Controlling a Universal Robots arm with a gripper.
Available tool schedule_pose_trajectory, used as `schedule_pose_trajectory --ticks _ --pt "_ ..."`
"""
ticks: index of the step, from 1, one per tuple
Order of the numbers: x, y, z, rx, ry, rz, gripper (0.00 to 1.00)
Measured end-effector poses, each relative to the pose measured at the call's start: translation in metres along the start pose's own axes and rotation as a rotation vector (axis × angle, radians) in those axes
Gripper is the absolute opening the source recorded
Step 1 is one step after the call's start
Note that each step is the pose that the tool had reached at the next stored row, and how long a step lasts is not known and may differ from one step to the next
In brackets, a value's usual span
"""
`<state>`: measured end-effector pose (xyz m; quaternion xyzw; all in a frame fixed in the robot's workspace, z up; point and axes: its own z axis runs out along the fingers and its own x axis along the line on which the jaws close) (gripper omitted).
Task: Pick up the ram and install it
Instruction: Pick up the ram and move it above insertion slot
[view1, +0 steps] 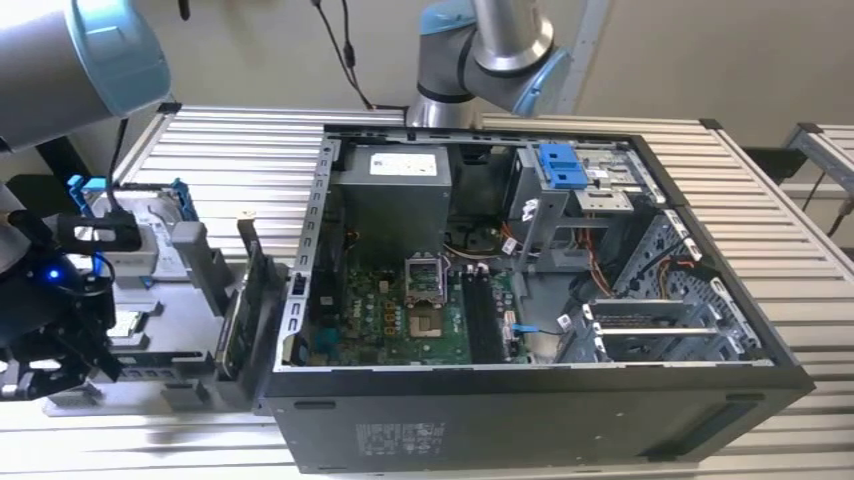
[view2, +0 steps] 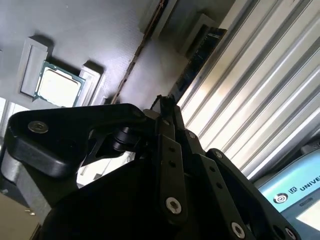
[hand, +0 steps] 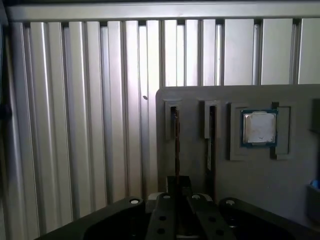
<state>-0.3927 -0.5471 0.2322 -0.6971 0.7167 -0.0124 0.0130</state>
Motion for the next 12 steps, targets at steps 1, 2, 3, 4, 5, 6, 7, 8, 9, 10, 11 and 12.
schedule_pose_trajectory --ticks 1,2,3,4,5,6,7,8,9,10,11,12 --pt "0.0 0.0 -0.001 0.0001 0.0 0.0 0.14" --pt "0.0 -0.0001 -0.0019 0.0 -0.0001 0.0 0.14" --pt "0.0 -0.0001 -0.0027 0.0001 -0.0001 0.0 0.14" --pt "0.0 -0.0001 -0.0035 0.0 0.0 0.0 0.14" --pt "0.0 -0.0001 -0.0043 0.0 0.0 0.0 0.14" --pt "0.0 -0.0002 -0.005 0.0 0.0 0.0 0.14" --pt "0.0 -0.0002 -0.0058 0.0001 -0.0001 0.0 0.14" --pt "0.0 -0.0002 -0.0066 0.0001 -0.0001 0.0 0.14" --pt "0.0 -0.0002 -0.0075 0.0 0.0 0.0 0.14" --pt "0.0 -0.0003 -0.0082 0.0 -0.0001 0.0 0.14" --pt "0.0 -0.0003 -0.0092 0.0 -0.0001 0.0 0.14" --pt "0.0 -0.0003 -0.0102 0.0 0.0 0.0 0.14"
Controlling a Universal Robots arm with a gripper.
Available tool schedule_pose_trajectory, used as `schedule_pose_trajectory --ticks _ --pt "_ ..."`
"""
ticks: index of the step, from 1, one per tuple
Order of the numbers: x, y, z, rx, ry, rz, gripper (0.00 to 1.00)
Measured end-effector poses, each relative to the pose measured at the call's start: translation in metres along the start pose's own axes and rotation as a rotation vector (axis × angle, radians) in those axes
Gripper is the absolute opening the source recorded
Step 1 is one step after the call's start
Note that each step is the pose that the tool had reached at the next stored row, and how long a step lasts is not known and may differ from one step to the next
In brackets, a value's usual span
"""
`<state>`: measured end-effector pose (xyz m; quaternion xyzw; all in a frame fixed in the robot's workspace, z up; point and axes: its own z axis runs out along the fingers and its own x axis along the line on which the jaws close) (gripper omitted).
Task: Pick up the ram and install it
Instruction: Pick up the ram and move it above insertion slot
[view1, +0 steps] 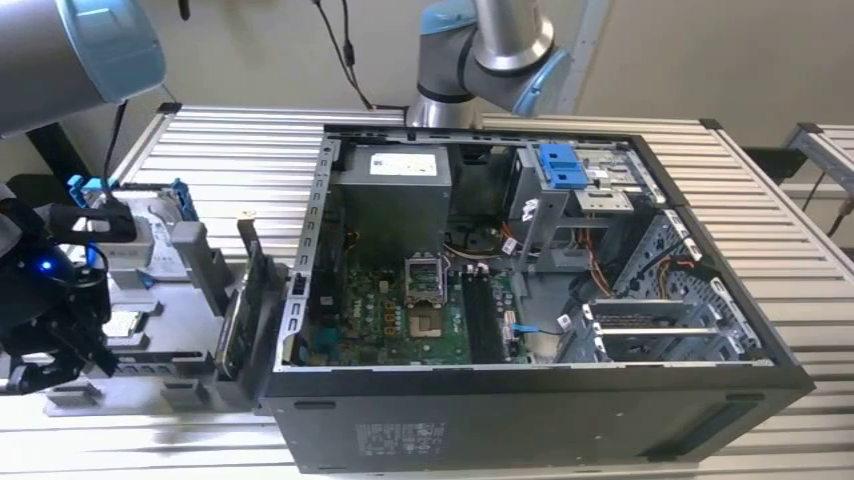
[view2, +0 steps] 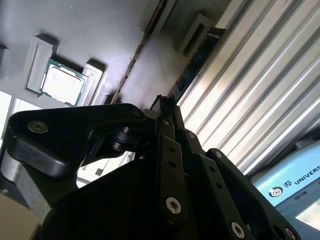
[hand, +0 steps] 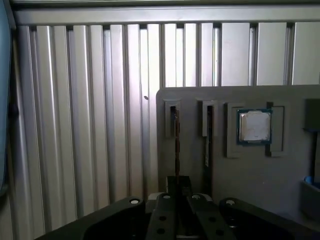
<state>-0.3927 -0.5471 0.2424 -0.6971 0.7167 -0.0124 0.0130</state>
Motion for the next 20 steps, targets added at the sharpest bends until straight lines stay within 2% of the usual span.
schedule_pose_trajectory --ticks 20 --pt "0.0 -0.0007 -0.0209 0.0001 0.0 0.0 0.14"
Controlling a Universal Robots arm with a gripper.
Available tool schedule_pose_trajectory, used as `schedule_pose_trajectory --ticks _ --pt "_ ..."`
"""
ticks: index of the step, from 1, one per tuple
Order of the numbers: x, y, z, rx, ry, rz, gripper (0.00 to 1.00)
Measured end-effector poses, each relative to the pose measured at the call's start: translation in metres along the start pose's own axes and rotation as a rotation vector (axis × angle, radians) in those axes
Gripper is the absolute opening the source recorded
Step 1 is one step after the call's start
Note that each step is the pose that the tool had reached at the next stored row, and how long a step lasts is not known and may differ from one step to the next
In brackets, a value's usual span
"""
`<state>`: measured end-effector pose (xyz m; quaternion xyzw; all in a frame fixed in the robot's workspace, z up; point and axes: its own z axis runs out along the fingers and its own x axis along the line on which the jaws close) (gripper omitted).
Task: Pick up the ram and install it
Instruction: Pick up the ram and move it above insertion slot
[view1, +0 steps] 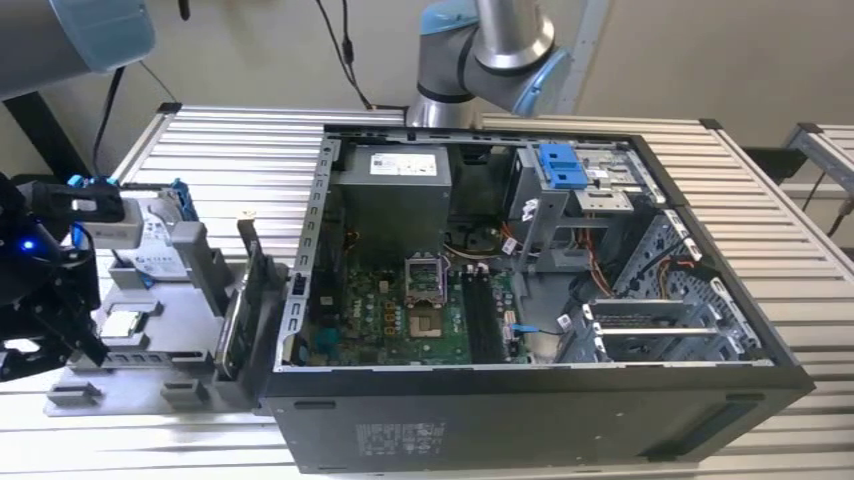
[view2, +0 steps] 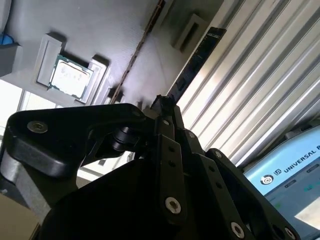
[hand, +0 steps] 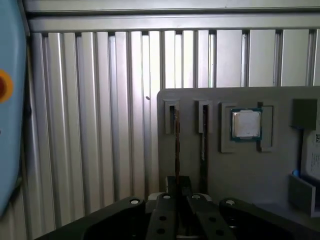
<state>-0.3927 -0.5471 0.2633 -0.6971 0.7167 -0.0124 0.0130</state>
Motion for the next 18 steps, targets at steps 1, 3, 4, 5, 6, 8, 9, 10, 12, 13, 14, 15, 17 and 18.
schedule_pose_trajectory --ticks 1,3,4,5,6,8,9,10,12,13,14,15,17,18 --pt "0.0 -0.0001 -0.0011 0.0001 0.0 0.0 0.14" --pt "0.0 -0.0001 -0.0027 0.0 0.0 0.0 0.14" --pt "0.0 -0.0001 -0.0028 0.0002 -0.0002 0.0 0.14" --pt "0.0 -0.0001 -0.0031 0.0002 -0.0002 0.0 0.14" --pt "0.0 -0.0001 -0.0034 0.0001 -0.0001 0.0 0.14" --pt "0.0 -0.0001 -0.0041 0.0002 0.0 0.0 0.14" --pt "0.0 -0.0001 -0.0046 0.0001 0.0001 0.0 0.14" --pt "0.0 -0.0001 -0.0052 -0.0001 0.0002 0.0 0.14" --pt "0.0 -0.0001 -0.0059 0.0003 -0.0001 0.0 0.14" --pt "0.0 -0.0001 -0.0062 0.0003 -0.0001 0.0 0.14" --pt "0.0 -0.0001 -0.0067 0.0002 -0.0001 0.0 0.14" --pt "-0.0001 -0.0001 -0.0071 0.0002 0.0 0.0 0.14" --pt "-0.0001 -0.0001 -0.0076 0.0003 0.0 0.0 0.14" --pt "-0.0001 0.0 -0.008 0.0003 0.0001 0.0 0.14"
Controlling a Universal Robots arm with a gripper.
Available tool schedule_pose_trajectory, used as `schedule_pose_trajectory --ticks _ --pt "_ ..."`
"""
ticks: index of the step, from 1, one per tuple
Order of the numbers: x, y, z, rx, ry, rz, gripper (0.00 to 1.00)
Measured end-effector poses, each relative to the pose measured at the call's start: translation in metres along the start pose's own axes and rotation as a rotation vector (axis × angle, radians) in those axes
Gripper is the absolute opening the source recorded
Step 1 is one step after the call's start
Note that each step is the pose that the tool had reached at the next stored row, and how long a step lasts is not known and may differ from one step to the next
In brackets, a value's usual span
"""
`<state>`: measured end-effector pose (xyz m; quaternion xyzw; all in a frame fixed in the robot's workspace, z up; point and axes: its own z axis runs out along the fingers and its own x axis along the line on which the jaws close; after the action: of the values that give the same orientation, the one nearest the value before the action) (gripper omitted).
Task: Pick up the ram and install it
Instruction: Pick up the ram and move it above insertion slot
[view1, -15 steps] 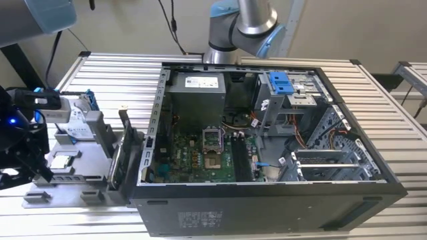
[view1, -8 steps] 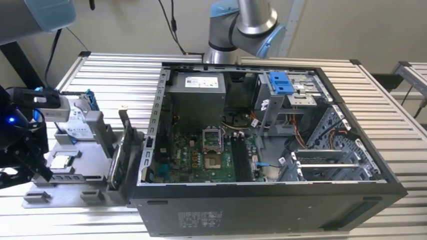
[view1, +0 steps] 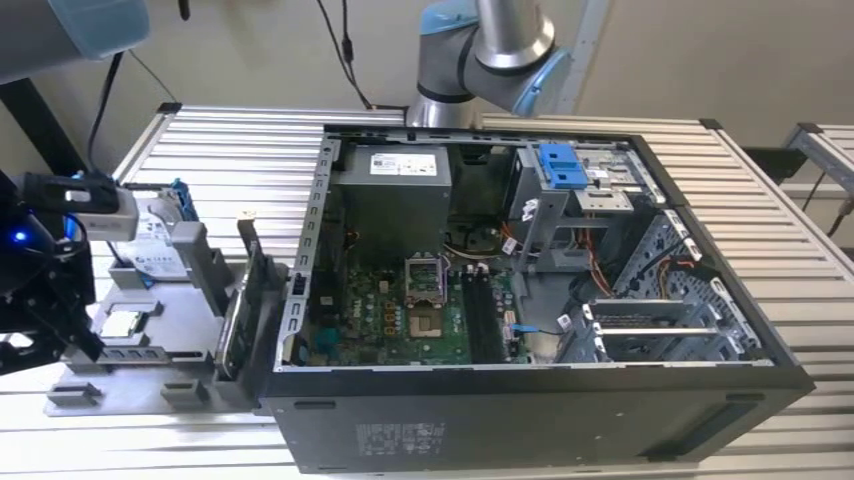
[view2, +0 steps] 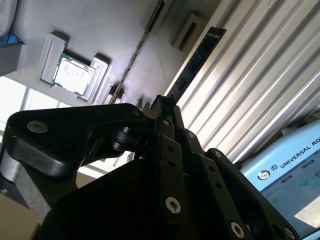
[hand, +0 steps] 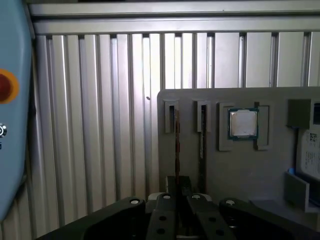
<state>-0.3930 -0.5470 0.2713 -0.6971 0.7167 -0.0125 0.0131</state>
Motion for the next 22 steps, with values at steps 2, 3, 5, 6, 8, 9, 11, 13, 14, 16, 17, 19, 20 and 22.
schedule_pose_trajectory --ticks 2,3,5,6,8,9,11,13,14,16,17,19,20,22 --pt "0.0 0.0 -0.0007 0.0 0.0001 0.0 0.14" --pt "0.0 0.0 -0.0012 0.0 0.0001 0.0 0.14" --pt "0.0 -0.0001 -0.0024 -0.0001 0.0002 0.0 0.14" --pt "0.0 -0.0001 -0.0033 -0.0001 0.0001 0.0 0.14" --pt "-0.0001 -0.0002 -0.0058 0.0001 0.0 0.0 0.14" --pt "0.0 -0.0003 -0.0076 0.0 0.0001 0.0 0.14" --pt "-0.0001 -0.0004 -0.0113 0.0001 0.0 0.0 0.14" --pt "-0.0001 -0.0005 -0.0148 -0.0001 0.0001 0.0 0.14" --pt "-0.0001 -0.0005 -0.0163 0.0 0.0001 0.0 0.14" --pt "-0.0001 -0.0006 -0.0187 0.0001 0.0001 0.0 0.14" --pt "-0.0001 -0.0007 -0.0198 0.0001 0.0001 0.0 0.14" --pt "-0.0001 -0.0007 -0.0215 0.0 0.0001 0.0 0.14" --pt "-0.0001 -0.0008 -0.0223 0.0 0.0001 0.0 0.14" --pt "-0.0001 -0.0008 -0.0237 0.0001 0.0 0.0 0.14"
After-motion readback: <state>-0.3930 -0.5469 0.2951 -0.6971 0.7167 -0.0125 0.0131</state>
